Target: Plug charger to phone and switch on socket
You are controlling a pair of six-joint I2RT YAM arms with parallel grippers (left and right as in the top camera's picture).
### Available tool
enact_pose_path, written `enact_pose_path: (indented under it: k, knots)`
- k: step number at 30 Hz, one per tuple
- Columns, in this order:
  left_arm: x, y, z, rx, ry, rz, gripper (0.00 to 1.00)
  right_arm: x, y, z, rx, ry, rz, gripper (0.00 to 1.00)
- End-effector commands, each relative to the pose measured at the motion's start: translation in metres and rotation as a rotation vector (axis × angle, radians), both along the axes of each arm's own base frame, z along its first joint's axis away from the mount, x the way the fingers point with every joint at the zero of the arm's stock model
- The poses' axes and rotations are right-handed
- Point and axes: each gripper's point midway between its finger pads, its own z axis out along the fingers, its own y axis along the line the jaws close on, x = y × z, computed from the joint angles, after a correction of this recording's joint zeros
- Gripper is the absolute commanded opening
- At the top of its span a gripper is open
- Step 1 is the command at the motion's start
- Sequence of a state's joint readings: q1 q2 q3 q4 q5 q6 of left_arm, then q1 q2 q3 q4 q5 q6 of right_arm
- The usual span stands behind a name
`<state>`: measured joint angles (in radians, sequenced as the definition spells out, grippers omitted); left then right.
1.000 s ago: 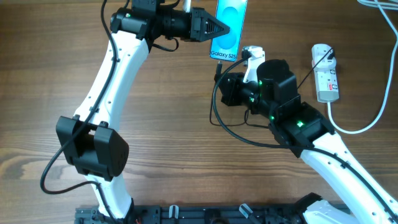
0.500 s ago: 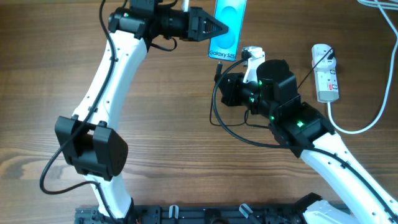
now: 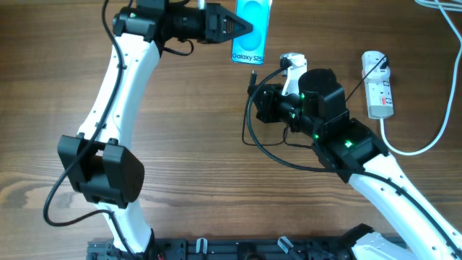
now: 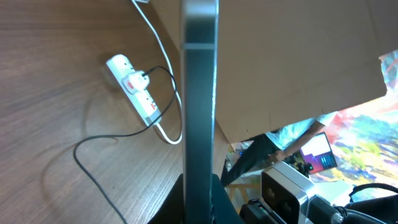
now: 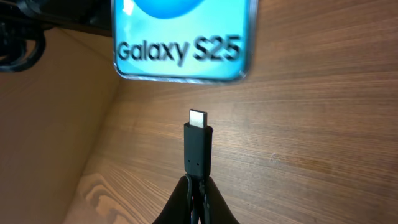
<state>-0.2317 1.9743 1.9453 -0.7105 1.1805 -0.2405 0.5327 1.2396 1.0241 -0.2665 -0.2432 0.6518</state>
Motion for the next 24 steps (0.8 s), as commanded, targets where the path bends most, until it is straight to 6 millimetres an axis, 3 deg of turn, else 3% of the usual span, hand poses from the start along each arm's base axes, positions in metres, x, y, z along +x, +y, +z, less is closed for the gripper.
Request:
enact_pose_path:
  k: [1,24]
  knots:
    - [-0.0231,-0.0118,0.0264,-0.043,-0.067,-0.074,0.04,0.0003,0.003,0.0255,0.056,-0.03,0.007,0.05]
    - [-0.0246,-0.0102,0.0273,-0.051,-0.085,-0.087,0.04,0.0012,0.0027,0.0266,0.055,-0.039,0.005,0.05]
